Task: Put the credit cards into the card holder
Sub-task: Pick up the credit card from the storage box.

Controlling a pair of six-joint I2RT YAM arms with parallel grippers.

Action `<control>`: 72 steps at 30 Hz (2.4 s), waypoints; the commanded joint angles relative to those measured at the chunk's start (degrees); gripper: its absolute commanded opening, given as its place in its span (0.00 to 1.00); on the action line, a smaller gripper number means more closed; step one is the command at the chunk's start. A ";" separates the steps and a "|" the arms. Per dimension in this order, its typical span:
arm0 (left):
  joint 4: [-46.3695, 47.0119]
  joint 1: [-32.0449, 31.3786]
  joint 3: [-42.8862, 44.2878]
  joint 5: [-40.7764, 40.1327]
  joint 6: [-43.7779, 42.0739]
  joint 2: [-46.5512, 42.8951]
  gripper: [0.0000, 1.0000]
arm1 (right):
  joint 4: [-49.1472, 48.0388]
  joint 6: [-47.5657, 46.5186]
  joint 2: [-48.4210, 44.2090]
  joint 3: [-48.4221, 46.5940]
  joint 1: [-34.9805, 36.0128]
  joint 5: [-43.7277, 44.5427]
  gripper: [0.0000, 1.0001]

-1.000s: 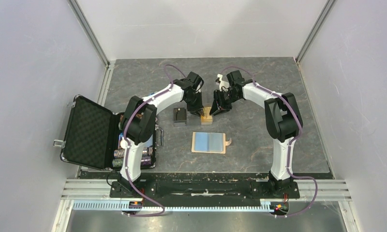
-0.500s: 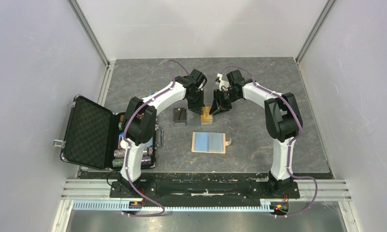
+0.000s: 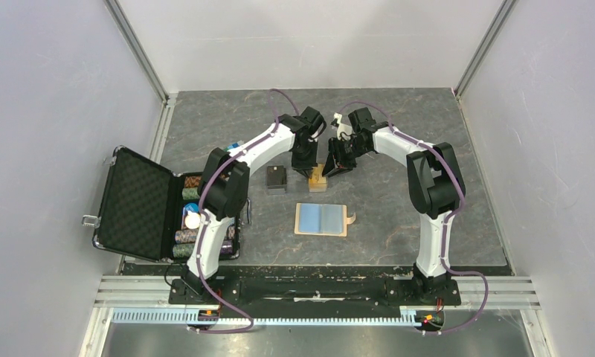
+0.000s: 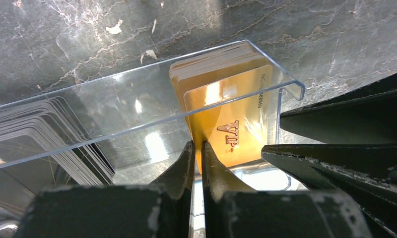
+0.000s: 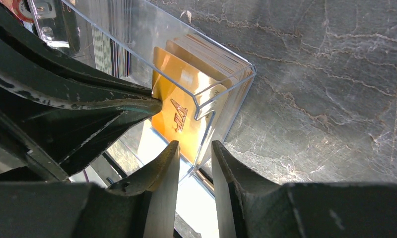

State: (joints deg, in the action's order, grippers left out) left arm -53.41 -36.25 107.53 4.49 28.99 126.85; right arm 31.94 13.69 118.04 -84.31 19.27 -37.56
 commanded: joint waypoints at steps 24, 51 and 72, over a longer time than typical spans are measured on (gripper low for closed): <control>8.90 -0.41 -3.01 8.12 1.76 -6.44 0.04 | -0.29 -0.20 -0.81 -1.38 -0.02 -0.58 0.32; 19.67 2.00 -14.03 6.24 7.11 -17.47 0.02 | -0.34 -0.23 -4.66 -1.09 -0.23 0.53 0.33; 52.71 4.11 -58.66 20.25 23.53 -44.72 0.02 | -2.30 -3.59 -25.87 24.33 -0.25 5.84 0.42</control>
State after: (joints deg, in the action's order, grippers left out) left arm -7.46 -31.03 52.73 21.65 49.01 85.14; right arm 30.89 11.38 96.84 -64.69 19.07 -33.01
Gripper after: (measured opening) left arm 0.029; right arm 0.417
